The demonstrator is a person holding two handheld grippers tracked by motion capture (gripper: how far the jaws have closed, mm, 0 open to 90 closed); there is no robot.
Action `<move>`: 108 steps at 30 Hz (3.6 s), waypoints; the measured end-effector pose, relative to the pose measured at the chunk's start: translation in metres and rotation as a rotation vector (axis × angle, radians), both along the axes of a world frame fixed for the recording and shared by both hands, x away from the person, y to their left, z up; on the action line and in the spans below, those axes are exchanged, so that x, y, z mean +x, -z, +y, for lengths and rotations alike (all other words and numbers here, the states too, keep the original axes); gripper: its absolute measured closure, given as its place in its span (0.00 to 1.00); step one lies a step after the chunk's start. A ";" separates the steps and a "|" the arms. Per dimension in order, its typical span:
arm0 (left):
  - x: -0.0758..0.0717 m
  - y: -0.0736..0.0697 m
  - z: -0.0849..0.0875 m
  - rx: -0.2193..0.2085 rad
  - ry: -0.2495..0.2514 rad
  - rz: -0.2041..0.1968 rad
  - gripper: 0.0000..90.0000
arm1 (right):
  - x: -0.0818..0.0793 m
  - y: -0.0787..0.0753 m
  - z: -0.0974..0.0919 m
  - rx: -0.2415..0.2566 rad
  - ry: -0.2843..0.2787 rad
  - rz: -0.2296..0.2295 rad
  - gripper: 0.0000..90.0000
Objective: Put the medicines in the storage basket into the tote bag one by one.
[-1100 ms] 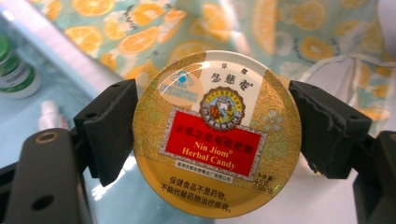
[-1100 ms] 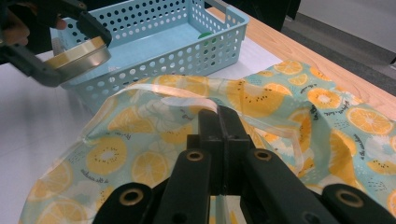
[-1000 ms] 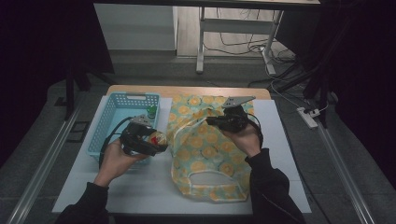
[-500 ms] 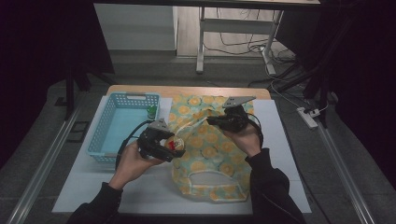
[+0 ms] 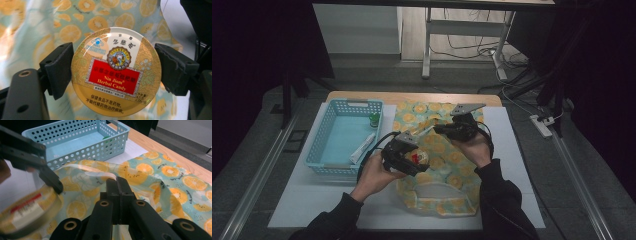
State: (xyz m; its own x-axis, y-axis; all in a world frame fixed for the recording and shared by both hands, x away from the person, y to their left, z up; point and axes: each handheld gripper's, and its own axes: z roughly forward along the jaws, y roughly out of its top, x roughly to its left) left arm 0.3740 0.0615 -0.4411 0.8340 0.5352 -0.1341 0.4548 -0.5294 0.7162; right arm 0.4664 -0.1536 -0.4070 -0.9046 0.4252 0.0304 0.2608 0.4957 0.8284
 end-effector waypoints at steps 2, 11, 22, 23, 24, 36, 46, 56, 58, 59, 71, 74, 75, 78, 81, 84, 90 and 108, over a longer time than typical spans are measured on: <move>0.003 0.003 -0.008 0.007 0.004 -0.007 0.23 | 0.001 0.000 -0.001 0.001 0.004 0.000 1.00; 0.024 0.021 -0.027 0.019 -0.009 -0.001 0.23 | 0.002 0.000 -0.003 0.006 0.017 -0.005 1.00; 0.048 0.042 -0.046 0.060 -0.011 -0.039 0.23 | 0.009 0.007 -0.008 -0.002 0.054 -0.004 1.00; 0.050 0.044 -0.047 0.068 -0.011 -0.044 0.23 | 0.009 0.007 -0.008 -0.003 0.057 -0.004 1.00; 0.052 0.046 -0.049 0.075 -0.012 -0.046 0.23 | 0.010 0.008 -0.009 -0.007 0.059 -0.005 1.00; 0.073 0.070 -0.061 0.114 -0.015 -0.024 0.22 | 0.017 0.020 -0.009 -0.029 0.086 0.001 1.00; 0.079 0.079 -0.063 0.083 -0.025 -0.015 0.19 | 0.020 0.025 -0.010 -0.037 0.092 0.008 1.00; 0.069 0.060 -0.056 0.037 0.001 -0.007 0.11 | 0.019 0.023 -0.011 -0.029 0.092 0.007 1.00; 0.066 0.055 -0.053 0.036 0.010 -0.007 0.10 | 0.019 0.023 -0.011 -0.028 0.091 0.005 1.00; 0.064 0.053 -0.052 0.028 0.012 0.000 0.10 | 0.019 0.023 -0.011 -0.028 0.090 0.005 1.00; 0.046 0.038 -0.027 -0.069 0.034 0.026 0.02 | 0.017 0.021 -0.010 -0.026 0.081 0.005 1.00; 0.043 0.034 -0.019 -0.080 0.038 0.026 0.03 | 0.017 0.021 -0.010 -0.028 0.082 0.004 1.00; 0.043 0.034 -0.016 -0.081 0.038 0.030 0.03 | 0.017 0.021 -0.010 -0.028 0.081 0.004 1.00; 0.042 0.034 -0.008 -0.111 0.048 0.054 0.03 | 0.017 0.021 -0.010 -0.028 0.081 0.002 1.00; 0.041 0.034 -0.001 -0.121 0.050 0.054 0.02 | 0.017 0.021 -0.010 -0.028 0.081 0.003 1.00; 0.038 0.031 0.005 -0.112 0.033 0.049 0.00 | 0.017 0.021 -0.010 -0.029 0.081 0.002 1.00; 0.031 0.022 0.021 -0.126 0.007 0.018 0.00 | 0.017 0.020 -0.011 -0.026 0.083 0.002 1.00; 0.020 0.006 0.090 -0.058 -0.177 -0.032 0.00 | 0.017 0.021 -0.011 -0.027 0.079 0.000 1.00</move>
